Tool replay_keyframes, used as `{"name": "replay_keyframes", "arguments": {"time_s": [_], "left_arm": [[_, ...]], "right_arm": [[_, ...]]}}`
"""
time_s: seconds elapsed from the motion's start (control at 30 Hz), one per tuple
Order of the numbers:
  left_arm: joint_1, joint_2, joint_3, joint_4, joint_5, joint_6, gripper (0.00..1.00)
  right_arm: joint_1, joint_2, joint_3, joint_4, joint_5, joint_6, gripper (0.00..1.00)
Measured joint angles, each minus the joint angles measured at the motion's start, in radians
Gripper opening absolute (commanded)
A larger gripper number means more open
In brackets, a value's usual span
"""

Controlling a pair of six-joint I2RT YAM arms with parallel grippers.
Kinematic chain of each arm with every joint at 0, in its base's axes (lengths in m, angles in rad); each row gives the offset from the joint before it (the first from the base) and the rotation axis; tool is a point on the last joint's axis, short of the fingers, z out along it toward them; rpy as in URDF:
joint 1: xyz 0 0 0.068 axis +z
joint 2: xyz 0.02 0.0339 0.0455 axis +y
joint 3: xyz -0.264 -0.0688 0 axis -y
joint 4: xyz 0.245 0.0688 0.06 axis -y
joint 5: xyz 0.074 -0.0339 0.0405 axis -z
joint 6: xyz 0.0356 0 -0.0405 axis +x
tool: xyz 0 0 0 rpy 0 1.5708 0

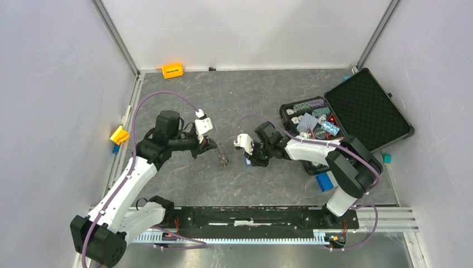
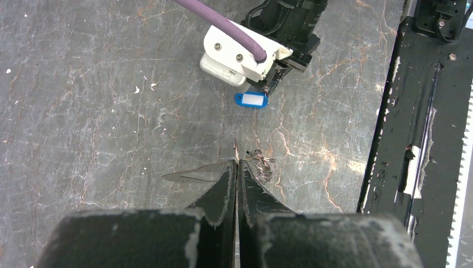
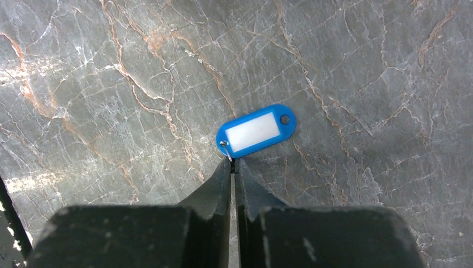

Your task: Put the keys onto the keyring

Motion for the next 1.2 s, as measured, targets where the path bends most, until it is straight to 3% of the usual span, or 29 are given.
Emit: {"name": "replay_keyframes", "arguments": {"time_s": [0.67, 1.2], "left_arm": [[0.0, 0.001, -0.011, 0.014, 0.002, 0.0, 0.02], [-0.028, 0.085, 0.013, 0.071, 0.111, 0.001, 0.02]], "right_arm": [[-0.007, -0.077, 0.025, -0.059, -0.018, -0.061, 0.0], [-0.087, -0.285, 0.109, -0.1, -0.327, -0.175, 0.0]]}}
